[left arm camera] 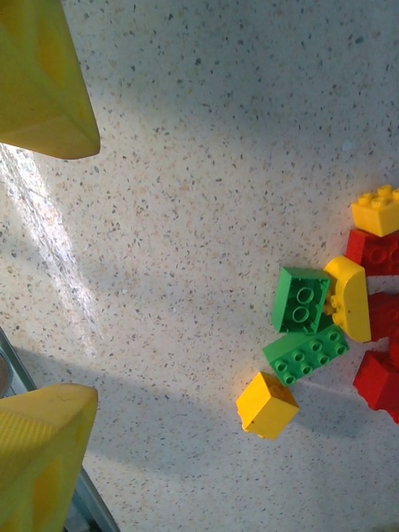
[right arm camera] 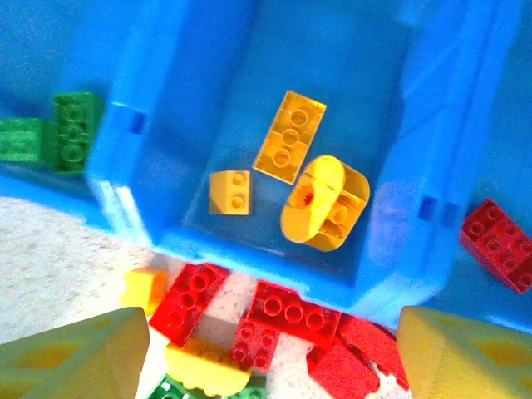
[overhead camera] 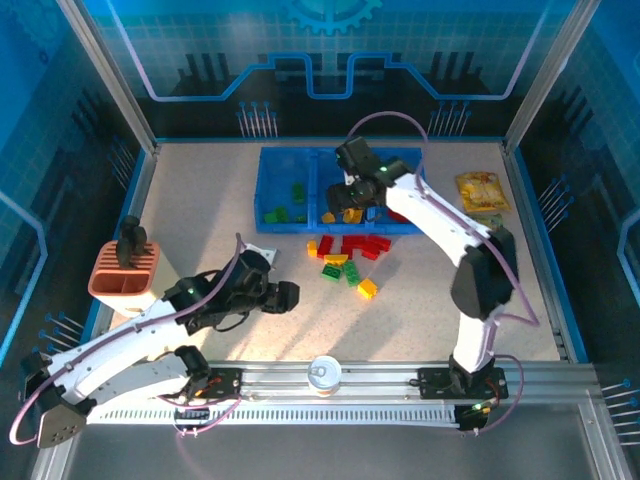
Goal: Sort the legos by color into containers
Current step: Place the lego in the container, then pick up the lego from the bottom-center of the table.
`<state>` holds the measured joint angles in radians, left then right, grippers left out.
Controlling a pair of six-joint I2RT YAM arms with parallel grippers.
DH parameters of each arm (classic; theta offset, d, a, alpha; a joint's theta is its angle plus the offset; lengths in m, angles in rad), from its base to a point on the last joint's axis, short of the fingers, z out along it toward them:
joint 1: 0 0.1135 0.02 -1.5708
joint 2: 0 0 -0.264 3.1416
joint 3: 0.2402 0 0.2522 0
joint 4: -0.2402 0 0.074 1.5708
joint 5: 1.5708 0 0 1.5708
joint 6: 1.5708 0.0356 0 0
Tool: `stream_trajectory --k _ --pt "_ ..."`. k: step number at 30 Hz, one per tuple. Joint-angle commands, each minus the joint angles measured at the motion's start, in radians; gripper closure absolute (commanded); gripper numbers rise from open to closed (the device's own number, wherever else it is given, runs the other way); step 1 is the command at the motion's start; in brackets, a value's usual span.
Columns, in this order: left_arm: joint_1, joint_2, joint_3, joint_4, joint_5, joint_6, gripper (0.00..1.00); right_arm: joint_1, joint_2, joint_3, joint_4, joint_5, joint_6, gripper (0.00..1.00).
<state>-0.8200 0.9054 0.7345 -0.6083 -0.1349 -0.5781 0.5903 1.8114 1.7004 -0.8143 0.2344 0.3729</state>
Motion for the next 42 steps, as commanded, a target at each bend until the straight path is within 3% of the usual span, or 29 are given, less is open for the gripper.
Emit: stream_trajectory --k 1,11,19,25,31,38,42 --pt "-0.017 0.021 0.039 0.044 -0.011 0.003 0.27 0.029 -0.154 -0.149 0.034 0.008 0.011 0.21" --pt "-0.018 0.209 0.098 0.125 -0.019 -0.004 0.27 0.111 -0.449 -0.647 0.153 -0.111 0.061 0.25" --pt "0.017 0.476 0.257 0.119 -0.012 0.021 0.27 0.143 -0.438 -0.855 0.269 -0.152 0.123 0.30" --pt "0.047 0.549 0.311 0.122 0.000 0.027 0.28 0.155 -0.357 -0.925 0.380 -0.152 0.137 0.32" --pt "0.053 0.514 0.290 0.117 -0.012 0.026 0.28 0.157 -0.246 -0.910 0.408 -0.103 0.133 0.35" --pt "0.053 0.391 0.172 0.105 -0.049 0.020 0.28 0.174 -0.258 -0.859 0.341 -0.058 0.137 0.61" --pt "0.056 0.302 0.095 0.088 -0.076 0.005 0.28 0.179 -0.313 -0.792 0.283 -0.020 0.116 0.69"
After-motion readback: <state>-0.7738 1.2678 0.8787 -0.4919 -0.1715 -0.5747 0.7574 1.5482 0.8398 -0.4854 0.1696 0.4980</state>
